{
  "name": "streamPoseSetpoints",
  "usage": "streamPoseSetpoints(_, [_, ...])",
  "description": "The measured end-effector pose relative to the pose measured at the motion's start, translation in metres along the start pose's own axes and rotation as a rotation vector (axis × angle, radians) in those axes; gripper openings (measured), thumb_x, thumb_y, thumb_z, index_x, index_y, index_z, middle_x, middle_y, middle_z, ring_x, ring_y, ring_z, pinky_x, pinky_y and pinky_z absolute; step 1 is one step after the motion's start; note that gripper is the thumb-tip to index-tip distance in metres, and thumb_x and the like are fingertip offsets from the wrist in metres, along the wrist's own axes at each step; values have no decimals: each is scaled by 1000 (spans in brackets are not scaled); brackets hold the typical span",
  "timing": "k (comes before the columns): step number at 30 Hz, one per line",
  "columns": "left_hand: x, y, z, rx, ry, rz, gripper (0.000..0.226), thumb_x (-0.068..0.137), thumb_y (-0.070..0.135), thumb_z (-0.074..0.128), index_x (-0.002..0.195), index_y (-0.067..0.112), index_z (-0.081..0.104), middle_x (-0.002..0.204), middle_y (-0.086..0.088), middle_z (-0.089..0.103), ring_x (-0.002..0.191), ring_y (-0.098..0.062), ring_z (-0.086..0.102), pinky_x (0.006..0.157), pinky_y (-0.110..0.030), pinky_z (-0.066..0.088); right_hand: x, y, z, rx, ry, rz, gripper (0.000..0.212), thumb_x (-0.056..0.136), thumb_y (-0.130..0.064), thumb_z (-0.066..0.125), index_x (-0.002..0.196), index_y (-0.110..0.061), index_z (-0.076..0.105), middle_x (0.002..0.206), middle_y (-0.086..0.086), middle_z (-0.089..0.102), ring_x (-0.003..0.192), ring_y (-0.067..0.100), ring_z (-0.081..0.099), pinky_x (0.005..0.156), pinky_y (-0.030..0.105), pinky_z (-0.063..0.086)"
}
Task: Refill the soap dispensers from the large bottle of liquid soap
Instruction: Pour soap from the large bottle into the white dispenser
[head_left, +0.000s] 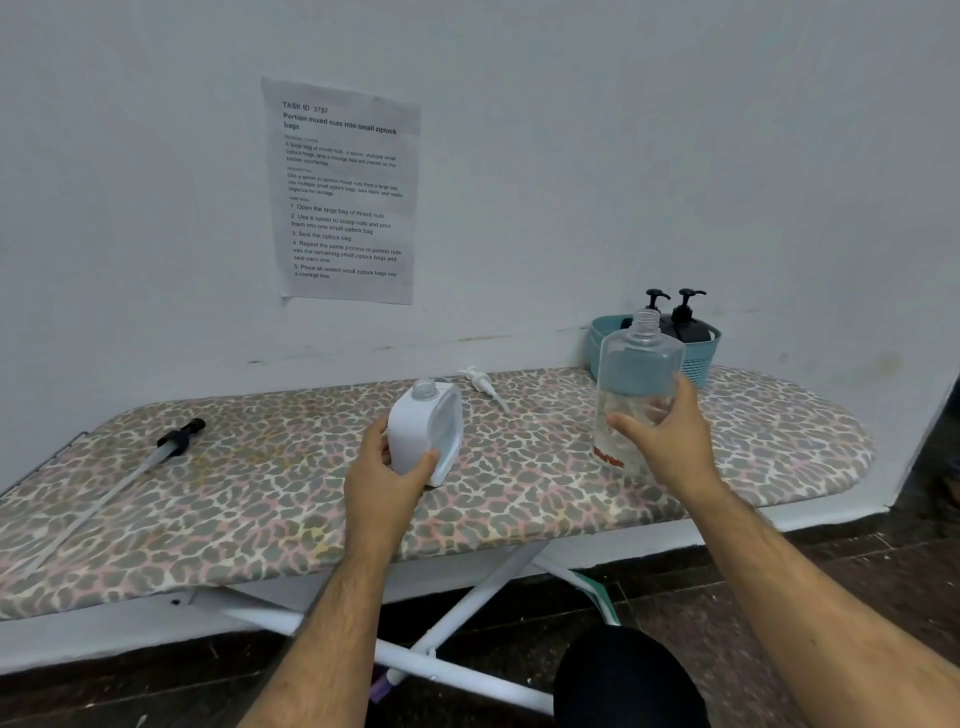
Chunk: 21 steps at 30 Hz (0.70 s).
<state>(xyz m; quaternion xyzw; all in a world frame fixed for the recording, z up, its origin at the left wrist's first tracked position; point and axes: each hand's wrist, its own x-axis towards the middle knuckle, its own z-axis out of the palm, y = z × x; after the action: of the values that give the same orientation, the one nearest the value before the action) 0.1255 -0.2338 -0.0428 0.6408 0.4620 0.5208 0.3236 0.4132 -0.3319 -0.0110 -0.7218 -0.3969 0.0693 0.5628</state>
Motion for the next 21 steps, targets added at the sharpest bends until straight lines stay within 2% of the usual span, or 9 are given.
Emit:
streamPoseSetpoints(3, [0,0,0,0,-1,6,66,81,27,79,139,29,47,114,11,57,91,-1,57,65,-20,54,1,1,0,-1,7,4,110,73,-38,86,155,-18,16,152,8,42,136,30,45,110,51,41])
streamPoseSetpoints(6, [-1,1,0,0,1,9,67,79,30,80,138,32,47,116,11,58,100,-11,62,73,-35,61,-3,-1,2,-78,135,18,122,72,-57,78,158,-14,3,164,10,15,151,28,15,121,52,19])
streamPoseSetpoints(7, [-2,2,0,3,2,12,70,77,33,82,138,34,46,117,12,57,103,-15,62,74,-39,62,-7,-4,2,-101,217,-28,119,73,-64,73,158,-13,7,164,11,14,151,28,12,121,53,17])
streamPoseSetpoints(9, [-2,3,0,0,26,3,79,73,39,84,141,35,43,123,12,55,109,-17,61,75,-43,62,-15,-13,2,-120,381,-180,107,77,-71,64,154,-11,21,159,14,23,147,29,18,119,53,19])
streamPoseSetpoints(12, [-2,4,0,-10,87,-3,85,73,39,84,146,28,41,132,8,55,115,-15,57,86,-37,57,-25,-30,6,-144,505,-450,77,82,-53,64,142,-11,39,147,15,38,137,28,33,112,50,26])
streamPoseSetpoints(14, [-1,4,0,-2,108,31,80,77,39,81,146,22,43,134,4,56,117,-14,56,89,-31,52,-32,-43,15,-155,430,-560,60,85,-42,65,134,-13,46,139,12,45,130,25,39,109,47,30])
streamPoseSetpoints(16, [-1,4,0,-2,119,38,75,81,41,77,146,21,44,134,2,57,117,-17,58,92,-37,53,-40,-54,29,-140,266,-602,48,88,-38,64,128,-14,53,130,7,53,123,19,45,107,44,36])
streamPoseSetpoints(19, [-2,5,1,-27,104,27,70,84,46,71,145,25,43,133,1,58,115,-19,60,88,-46,57,-45,-67,53,-100,54,-578,26,91,-29,67,112,-14,65,111,-2,63,105,9,53,93,31,44])
streamPoseSetpoints(21, [-1,5,1,-44,65,23,72,84,47,71,146,27,41,135,3,55,115,-19,60,86,-41,58,-40,-72,72,-105,-68,-522,16,91,-26,68,103,-15,69,101,-4,66,95,7,56,84,26,45])
